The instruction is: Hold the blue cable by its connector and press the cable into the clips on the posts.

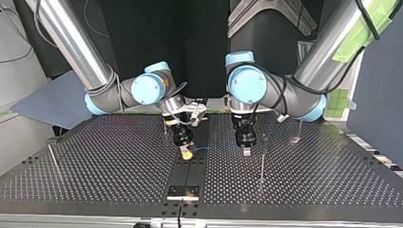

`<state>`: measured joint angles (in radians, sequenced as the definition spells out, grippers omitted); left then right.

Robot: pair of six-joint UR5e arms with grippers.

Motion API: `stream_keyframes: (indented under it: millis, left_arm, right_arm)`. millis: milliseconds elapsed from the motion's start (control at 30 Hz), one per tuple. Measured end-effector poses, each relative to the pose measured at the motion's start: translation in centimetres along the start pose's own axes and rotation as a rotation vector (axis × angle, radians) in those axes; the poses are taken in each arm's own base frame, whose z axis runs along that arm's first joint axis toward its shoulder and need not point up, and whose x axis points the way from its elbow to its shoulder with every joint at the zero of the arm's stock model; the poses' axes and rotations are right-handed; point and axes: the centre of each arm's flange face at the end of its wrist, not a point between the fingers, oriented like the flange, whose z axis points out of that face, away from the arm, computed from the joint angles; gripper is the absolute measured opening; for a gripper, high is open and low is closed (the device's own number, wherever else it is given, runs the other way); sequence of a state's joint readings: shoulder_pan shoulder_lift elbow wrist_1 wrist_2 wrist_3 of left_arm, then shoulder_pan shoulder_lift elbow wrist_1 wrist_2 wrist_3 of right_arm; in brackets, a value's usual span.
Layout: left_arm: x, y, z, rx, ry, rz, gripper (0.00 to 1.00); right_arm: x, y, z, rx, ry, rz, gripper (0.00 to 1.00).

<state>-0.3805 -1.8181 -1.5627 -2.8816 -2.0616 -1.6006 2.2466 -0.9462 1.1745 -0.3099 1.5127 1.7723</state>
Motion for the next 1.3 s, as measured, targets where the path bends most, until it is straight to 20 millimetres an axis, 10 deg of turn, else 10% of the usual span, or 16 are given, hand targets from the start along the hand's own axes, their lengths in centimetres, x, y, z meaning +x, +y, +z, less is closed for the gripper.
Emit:
stream_keyframes:
  millis: [500, 633, 800, 967, 1067, 1100, 1300]
  left_arm:
    - [-0.24, -0.21, 0.11, -0.003, -0.023, -0.007, 0.0]
    - [-0.22, -0.27, 0.05, -0.004, -0.023, -0.001, 0.35]
    - [-0.22, -0.31, -0.1, -0.015, -0.022, 0.001, 0.55]
    - [-0.22, -0.29, -0.18, -0.026, -0.023, 0.002, 0.4]
    - [-0.23, -0.26, -0.23, -0.033, -0.024, 0.003, 0.2]
    - [-0.23, -0.27, -0.25, -0.035, -0.024, 0.004, 0.0]
    - [-0.21, -0.37, -0.35, -0.034, -0.022, 0.007, 0.0]
  right_arm:
    - [-0.01, 0.05, -0.03, -0.005, -0.002, -0.001, 0.0]
    - [0.01, 0.05, -0.03, -0.005, -0.001, -0.001, 0.0]
    - [-0.03, -0.05, -0.05, -0.004, -0.003, -0.001, 0.0]
    - [-0.06, -0.15, -0.07, -0.003, -0.004, -0.001, 0.0]
    - [-0.05, -0.16, -0.07, -0.003, -0.004, -0.001, 0.0]
    - [-0.05, -0.17, -0.08, -0.003, -0.004, -0.001, 0.0]
    - [-0.1, -0.18, -0.11, -0.003, -0.007, -0.001, 0.0]
